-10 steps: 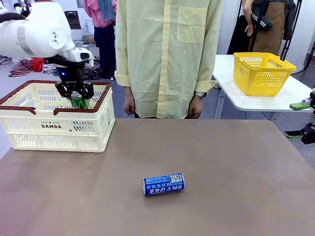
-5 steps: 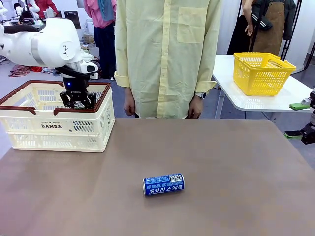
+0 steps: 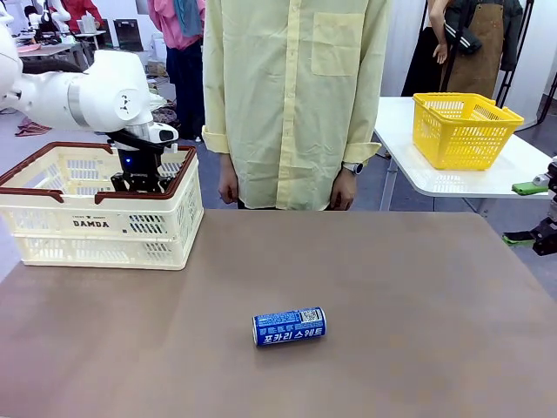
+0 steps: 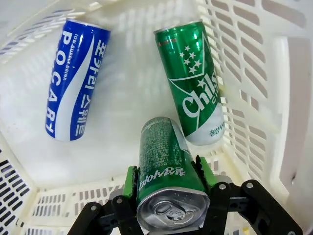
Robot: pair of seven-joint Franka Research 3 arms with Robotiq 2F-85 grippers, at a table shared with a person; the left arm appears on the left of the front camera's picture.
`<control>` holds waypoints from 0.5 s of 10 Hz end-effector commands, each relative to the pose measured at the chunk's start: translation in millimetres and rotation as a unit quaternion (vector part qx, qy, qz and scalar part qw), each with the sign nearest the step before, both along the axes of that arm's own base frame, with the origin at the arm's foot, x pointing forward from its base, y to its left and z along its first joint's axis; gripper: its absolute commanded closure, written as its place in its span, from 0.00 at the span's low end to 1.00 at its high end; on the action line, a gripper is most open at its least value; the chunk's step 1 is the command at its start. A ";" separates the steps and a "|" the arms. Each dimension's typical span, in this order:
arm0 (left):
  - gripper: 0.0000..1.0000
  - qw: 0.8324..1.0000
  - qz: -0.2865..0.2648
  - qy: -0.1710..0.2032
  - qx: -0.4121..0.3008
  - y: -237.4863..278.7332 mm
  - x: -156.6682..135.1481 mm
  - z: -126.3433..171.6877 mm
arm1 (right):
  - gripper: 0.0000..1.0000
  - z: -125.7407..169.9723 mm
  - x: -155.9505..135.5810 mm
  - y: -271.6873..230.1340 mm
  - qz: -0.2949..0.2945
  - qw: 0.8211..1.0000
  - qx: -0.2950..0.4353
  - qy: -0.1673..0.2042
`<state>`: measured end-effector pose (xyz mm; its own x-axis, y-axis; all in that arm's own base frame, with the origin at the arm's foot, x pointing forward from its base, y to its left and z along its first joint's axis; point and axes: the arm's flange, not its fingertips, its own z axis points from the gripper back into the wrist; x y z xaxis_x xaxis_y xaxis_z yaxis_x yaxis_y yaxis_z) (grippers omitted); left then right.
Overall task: Place the drinks into the Shopping basket.
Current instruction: Pick up one drink and place it into the Shopping basket.
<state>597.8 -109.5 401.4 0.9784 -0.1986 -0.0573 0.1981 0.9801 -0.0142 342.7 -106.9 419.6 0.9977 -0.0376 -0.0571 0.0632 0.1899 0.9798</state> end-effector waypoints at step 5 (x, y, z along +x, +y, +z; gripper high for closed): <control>0.00 1.000 0.018 -0.007 0.004 5.6 4.4 7.3 | 0.00 3.2 -0.2 -1.9 0.007 1.000 -0.005 0.002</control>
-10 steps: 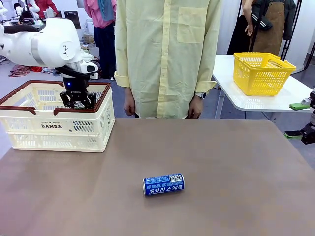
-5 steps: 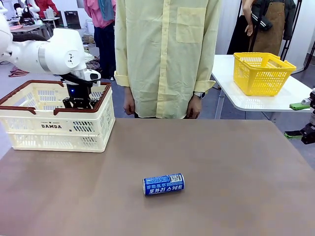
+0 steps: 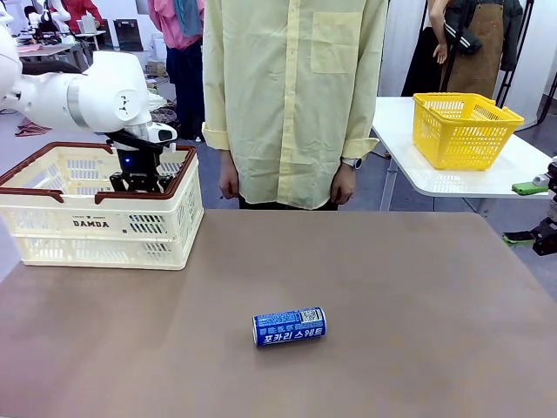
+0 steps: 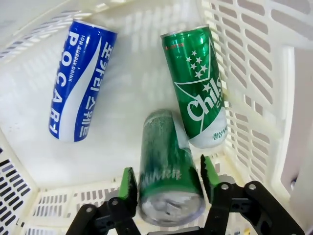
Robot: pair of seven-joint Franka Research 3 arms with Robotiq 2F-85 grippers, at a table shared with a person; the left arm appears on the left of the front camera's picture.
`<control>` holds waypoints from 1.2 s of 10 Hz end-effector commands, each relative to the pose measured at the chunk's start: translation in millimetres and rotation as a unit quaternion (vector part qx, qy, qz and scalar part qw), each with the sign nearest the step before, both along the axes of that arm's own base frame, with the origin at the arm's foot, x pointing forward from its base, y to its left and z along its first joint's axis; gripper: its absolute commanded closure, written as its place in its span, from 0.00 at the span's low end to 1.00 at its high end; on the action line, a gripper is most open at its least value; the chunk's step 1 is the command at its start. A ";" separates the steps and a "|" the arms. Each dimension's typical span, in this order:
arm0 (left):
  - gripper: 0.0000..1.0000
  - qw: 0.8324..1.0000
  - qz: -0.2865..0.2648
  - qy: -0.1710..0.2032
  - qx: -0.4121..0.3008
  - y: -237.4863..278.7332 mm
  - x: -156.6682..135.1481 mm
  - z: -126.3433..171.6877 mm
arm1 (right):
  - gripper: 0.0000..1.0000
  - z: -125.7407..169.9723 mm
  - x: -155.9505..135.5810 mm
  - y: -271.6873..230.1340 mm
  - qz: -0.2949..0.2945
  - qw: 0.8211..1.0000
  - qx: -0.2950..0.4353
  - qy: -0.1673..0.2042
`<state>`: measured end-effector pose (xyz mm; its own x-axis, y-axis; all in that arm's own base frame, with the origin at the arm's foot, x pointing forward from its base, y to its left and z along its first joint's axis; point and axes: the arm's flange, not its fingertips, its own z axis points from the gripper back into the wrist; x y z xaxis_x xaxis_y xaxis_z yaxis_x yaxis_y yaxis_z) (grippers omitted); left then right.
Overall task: Place the drinks into the Shopping basket.
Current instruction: Pick up one drink and place it into the Shopping basket.
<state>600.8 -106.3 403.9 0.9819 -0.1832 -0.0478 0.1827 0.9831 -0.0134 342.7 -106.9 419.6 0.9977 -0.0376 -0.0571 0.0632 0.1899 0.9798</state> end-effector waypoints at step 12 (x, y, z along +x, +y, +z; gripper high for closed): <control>0.00 0.980 0.009 -0.118 -0.159 74.4 -73.9 186.6 | 0.00 3.2 -0.2 -1.9 0.007 1.000 -0.005 0.002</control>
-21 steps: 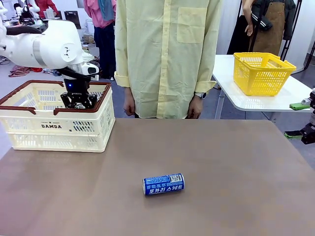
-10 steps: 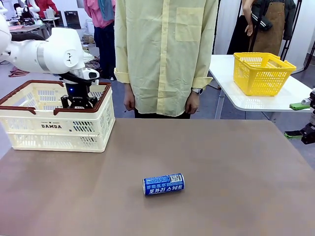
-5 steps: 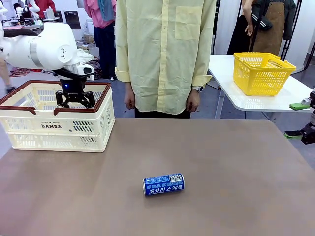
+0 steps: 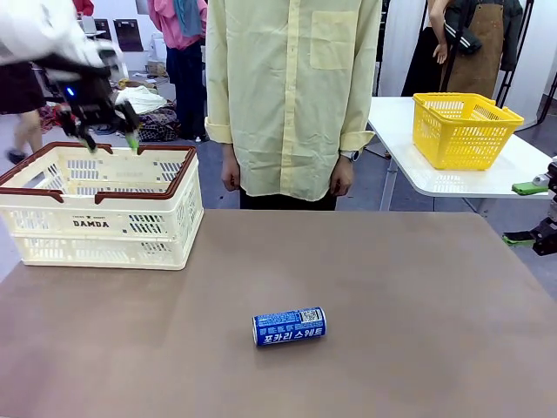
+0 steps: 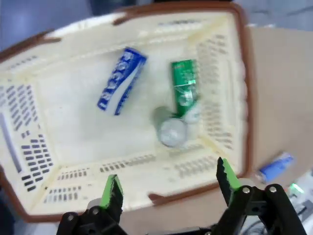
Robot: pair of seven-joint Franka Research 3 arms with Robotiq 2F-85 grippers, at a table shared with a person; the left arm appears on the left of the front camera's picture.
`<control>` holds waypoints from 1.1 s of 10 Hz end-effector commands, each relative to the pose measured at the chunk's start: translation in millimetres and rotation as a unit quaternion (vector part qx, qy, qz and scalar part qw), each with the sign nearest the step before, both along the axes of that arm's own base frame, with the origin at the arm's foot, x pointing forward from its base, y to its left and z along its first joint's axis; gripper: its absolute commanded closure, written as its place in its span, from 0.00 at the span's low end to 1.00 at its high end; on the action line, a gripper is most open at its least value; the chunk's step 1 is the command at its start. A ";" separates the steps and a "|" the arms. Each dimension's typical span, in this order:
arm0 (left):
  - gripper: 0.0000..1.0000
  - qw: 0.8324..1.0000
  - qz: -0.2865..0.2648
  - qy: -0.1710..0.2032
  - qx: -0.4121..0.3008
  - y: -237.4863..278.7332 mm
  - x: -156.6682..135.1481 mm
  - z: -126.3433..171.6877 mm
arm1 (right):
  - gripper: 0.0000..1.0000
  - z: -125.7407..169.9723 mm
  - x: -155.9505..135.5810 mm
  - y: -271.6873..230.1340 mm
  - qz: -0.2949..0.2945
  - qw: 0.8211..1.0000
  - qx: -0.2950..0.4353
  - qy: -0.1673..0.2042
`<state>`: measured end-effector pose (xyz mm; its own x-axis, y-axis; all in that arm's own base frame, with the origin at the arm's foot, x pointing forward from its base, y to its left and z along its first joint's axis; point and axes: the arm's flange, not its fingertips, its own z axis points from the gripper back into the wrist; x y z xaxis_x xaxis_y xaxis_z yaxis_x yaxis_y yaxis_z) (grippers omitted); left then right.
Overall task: Place the drinks into the Shopping basket.
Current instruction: Pick up one drink and place it into the Shopping basket.
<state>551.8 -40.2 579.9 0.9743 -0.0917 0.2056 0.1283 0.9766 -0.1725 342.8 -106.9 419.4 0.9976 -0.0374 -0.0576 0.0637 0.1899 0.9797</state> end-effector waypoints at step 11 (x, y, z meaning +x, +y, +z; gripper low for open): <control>0.00 0.756 -0.071 -0.016 -0.650 254.8 -191.1 -58.7 | 0.00 3.4 -0.3 -2.0 0.007 1.000 -0.005 0.002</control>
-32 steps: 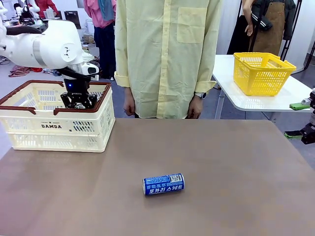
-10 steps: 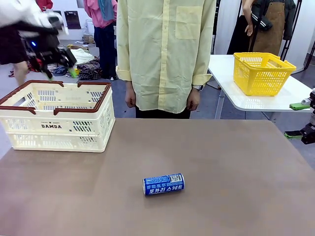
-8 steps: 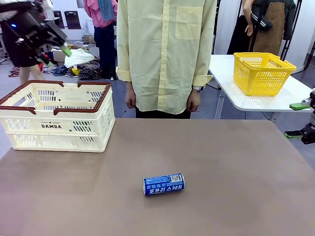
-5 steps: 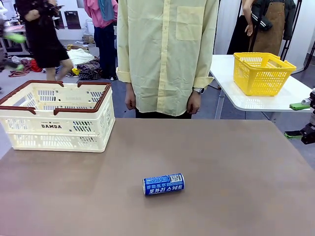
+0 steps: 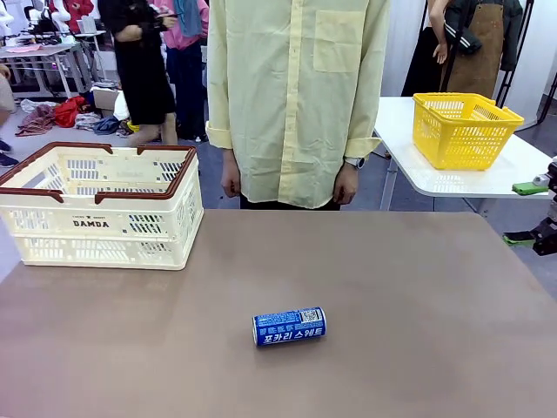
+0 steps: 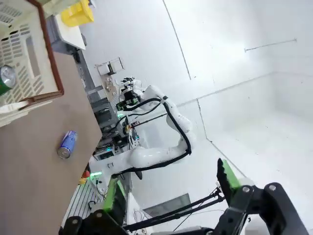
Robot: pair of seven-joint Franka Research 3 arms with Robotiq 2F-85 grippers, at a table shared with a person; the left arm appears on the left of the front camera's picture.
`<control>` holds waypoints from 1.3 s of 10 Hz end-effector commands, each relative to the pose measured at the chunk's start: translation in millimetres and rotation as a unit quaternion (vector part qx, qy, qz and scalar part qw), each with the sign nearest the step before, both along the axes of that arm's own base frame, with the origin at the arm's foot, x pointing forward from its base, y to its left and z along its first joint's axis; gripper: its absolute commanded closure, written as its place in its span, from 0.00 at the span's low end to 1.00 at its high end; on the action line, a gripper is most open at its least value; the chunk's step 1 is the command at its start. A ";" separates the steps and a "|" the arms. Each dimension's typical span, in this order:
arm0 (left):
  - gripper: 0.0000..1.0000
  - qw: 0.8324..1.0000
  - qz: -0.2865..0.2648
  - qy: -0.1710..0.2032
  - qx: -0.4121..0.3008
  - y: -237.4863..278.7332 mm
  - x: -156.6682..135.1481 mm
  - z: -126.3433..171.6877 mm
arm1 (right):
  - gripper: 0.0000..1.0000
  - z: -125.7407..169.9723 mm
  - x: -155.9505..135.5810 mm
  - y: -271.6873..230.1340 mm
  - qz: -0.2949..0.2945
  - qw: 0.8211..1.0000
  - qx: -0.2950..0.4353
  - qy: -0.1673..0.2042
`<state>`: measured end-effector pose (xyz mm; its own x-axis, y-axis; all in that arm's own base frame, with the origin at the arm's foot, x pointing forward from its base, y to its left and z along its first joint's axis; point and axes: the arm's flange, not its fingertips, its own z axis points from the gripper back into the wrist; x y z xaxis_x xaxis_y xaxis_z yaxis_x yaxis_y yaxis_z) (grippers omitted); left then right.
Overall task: Place the drinks into the Shopping basket.
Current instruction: Pick up one drink and place it into the Shopping basket.
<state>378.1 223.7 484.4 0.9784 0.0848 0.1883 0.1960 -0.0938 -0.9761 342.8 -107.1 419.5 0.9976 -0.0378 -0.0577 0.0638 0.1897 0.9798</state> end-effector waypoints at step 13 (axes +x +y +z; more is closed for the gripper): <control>0.00 0.999 0.015 -0.022 0.024 -9.1 -17.4 36.8 | 0.00 3.4 -0.4 -1.7 0.007 1.000 -0.005 0.002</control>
